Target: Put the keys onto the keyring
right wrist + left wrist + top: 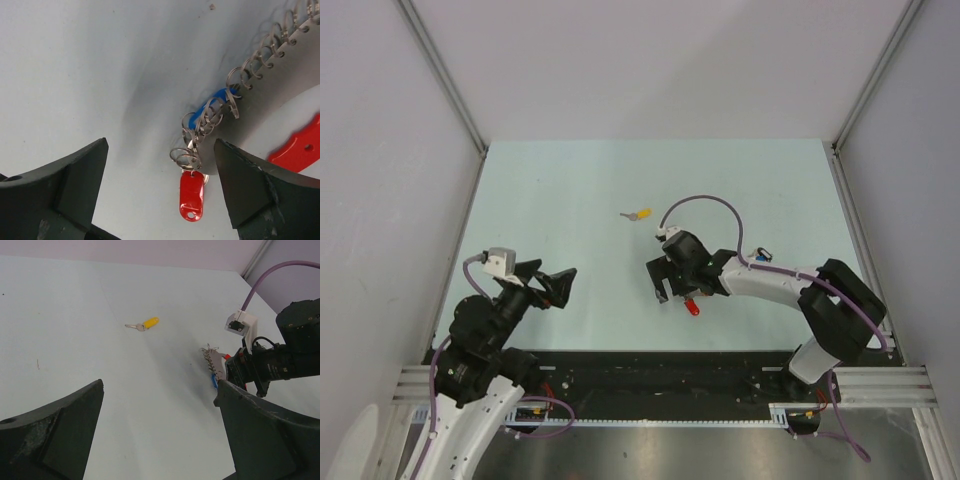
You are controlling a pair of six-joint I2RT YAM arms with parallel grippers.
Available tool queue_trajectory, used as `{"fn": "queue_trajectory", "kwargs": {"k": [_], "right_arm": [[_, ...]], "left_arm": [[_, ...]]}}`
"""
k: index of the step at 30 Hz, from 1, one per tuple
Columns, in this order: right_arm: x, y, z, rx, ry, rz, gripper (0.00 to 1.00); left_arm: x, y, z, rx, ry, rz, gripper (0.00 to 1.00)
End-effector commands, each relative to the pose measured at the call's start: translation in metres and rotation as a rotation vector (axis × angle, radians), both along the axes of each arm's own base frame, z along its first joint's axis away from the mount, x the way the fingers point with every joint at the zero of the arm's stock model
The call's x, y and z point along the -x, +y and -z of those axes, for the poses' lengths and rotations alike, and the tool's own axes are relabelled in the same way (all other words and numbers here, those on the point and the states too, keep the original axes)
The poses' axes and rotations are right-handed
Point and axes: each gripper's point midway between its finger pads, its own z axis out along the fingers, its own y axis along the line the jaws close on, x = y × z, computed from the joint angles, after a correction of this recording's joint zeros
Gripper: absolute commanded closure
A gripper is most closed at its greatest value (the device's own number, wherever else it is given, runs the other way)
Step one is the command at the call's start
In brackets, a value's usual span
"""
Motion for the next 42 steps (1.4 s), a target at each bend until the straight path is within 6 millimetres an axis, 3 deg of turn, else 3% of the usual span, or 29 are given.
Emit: {"fn": "queue_trajectory", "kwargs": {"k": [1, 6, 11, 18, 21, 29, 38, 42], "right_arm": [[-0.006, 0.016, -0.009, -0.018, -0.044, 0.01, 0.09], [0.015, 0.031, -0.009, -0.038, -0.009, -0.063, 0.14], [0.027, 0.028, -0.015, -0.004, -0.013, -0.098, 0.19], [-0.004, -0.005, -0.038, 0.078, -0.161, 0.05, 0.37], [-0.011, -0.006, -0.043, 0.063, -0.173, 0.062, 0.43], [-0.019, -0.002, -0.025, 0.113, -0.154, 0.045, 0.57], [-0.028, -0.006, -0.008, 0.146, -0.136, 0.066, 0.59], [-0.031, -0.021, 0.0, 0.204, -0.127, 0.104, 0.61]], "left_arm": [[0.0, 0.0, -0.005, 0.009, -0.011, -0.004, 0.0], [-0.001, 0.0, -0.002, 0.005, -0.001, -0.004, 0.0], [-0.002, -0.001, -0.001, 0.003, 0.005, -0.003, 0.0], [-0.003, -0.001, 0.0, 0.001, 0.009, -0.003, 0.0], [-0.003, -0.001, 0.001, 0.0, 0.012, -0.001, 0.0], [-0.003, -0.002, 0.001, -0.002, 0.016, -0.001, 0.0], [-0.003, -0.002, 0.001, -0.001, 0.014, 0.002, 0.0], [-0.002, -0.002, 0.001, -0.001, 0.014, 0.003, 0.0]]}}
